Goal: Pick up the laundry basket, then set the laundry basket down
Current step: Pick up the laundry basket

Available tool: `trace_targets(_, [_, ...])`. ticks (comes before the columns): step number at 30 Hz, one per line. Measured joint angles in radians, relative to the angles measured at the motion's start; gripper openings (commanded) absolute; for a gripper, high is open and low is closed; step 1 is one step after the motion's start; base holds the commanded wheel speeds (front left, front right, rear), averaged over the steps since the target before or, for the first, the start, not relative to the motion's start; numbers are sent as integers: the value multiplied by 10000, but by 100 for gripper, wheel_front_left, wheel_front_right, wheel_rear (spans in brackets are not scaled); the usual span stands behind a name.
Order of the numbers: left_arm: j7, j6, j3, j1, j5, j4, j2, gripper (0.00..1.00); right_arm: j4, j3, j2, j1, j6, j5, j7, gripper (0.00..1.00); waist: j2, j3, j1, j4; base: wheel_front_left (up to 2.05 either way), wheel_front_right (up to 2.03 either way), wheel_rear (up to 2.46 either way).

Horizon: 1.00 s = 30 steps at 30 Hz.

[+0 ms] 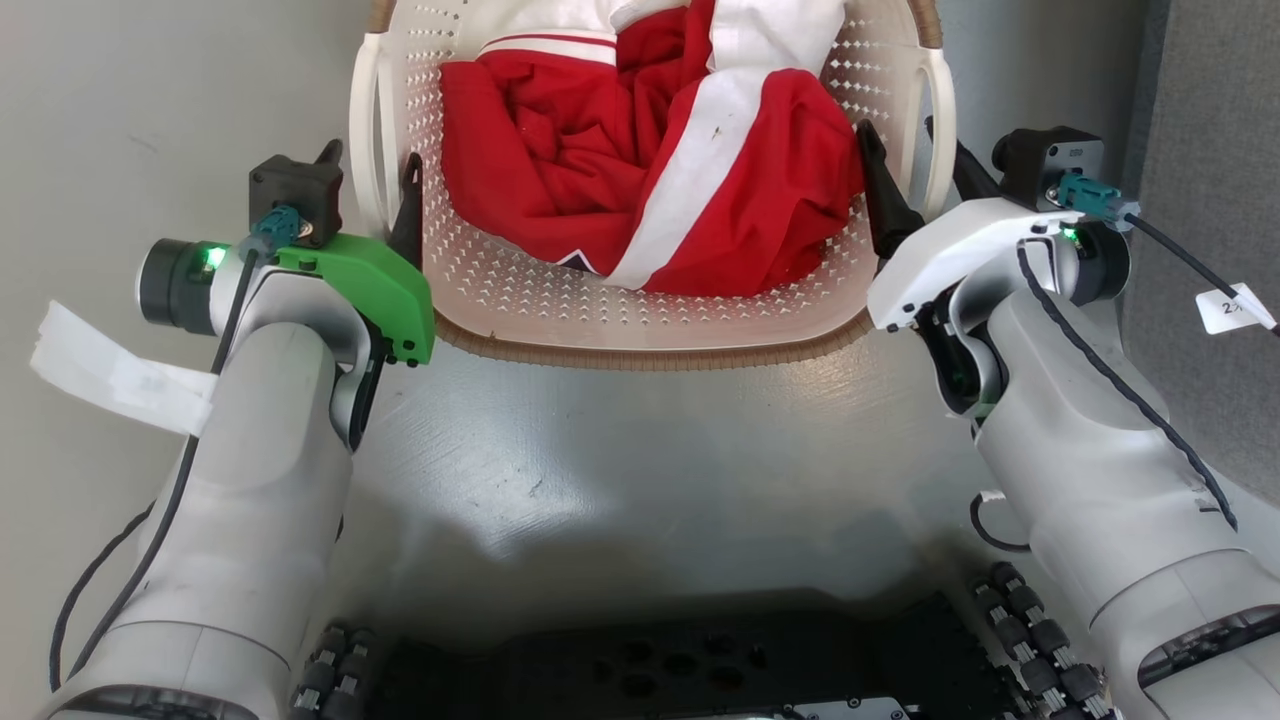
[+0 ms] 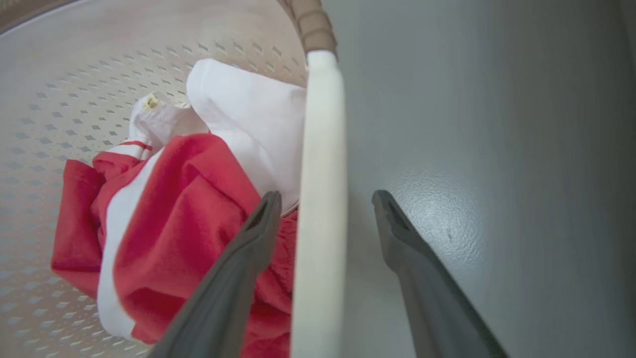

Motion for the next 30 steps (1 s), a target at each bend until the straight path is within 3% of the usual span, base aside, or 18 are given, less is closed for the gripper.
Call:
trace_targets(1, [0,-2,-42,-19,-17,13,-2,47,56,33,0,-13,4,35,0,42,0,3,0,-4,0,0,0])
trace_targets(2, [-2,-25,-84,-35,-59,35,-2,44,117,71,0,-23,8,88,0,37,0,6,-1,-7,0,0,0])
trace_targets(3, [-19,-69,-127,-51,-111,69,0,32,176,111,0,-28,50,144,2,24,0,9,0,-10,0,0,0])
trace_targets(4, [-77,-77,-173,-67,-163,113,-2,18,217,159,-2,-34,92,215,2,3,0,12,0,-14,0,0,0])
trace_targets(5, [-79,-94,-209,-79,-186,144,-10,0,261,211,0,-48,92,280,0,0,0,14,0,-17,0,0,0])
trace_targets(30, [-207,-161,-571,-75,-1035,934,-159,0,988,840,142,-177,174,1049,-27,0,0,-950,-1,-78,0,0,0])
